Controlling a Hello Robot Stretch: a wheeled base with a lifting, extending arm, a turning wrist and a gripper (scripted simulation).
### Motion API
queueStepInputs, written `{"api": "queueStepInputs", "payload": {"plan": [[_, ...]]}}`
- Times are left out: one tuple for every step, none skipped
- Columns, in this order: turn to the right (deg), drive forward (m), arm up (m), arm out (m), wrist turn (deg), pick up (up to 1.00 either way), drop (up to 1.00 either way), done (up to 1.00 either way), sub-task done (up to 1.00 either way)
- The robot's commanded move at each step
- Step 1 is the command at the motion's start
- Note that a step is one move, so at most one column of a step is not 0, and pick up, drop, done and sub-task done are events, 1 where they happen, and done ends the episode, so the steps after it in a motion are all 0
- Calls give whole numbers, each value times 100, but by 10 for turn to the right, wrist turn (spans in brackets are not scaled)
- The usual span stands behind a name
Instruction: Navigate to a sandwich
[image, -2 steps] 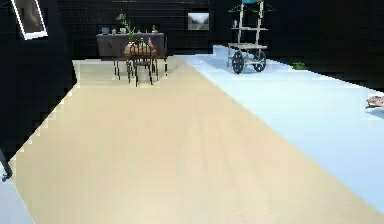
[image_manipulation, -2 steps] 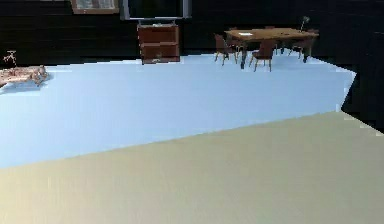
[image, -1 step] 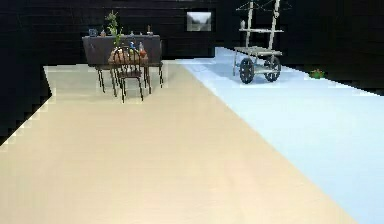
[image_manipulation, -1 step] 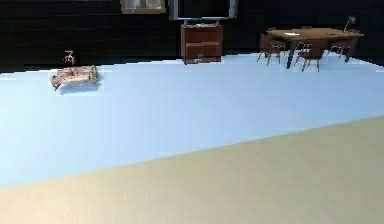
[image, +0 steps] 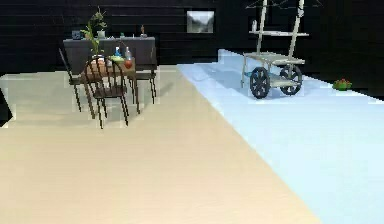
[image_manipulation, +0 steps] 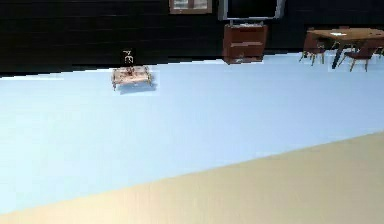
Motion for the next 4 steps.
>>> {"api": "queueStepInputs", "payload": {"plan": [[0, 100, 0, 0, 0, 0, 0, 0, 0], [0, 100, 0, 0, 0, 0, 0, 0, 0], [0, 100, 0, 0, 0, 0, 0, 0, 0], [30, 0, 0, 0, 0, 0, 0, 0, 0]]}}
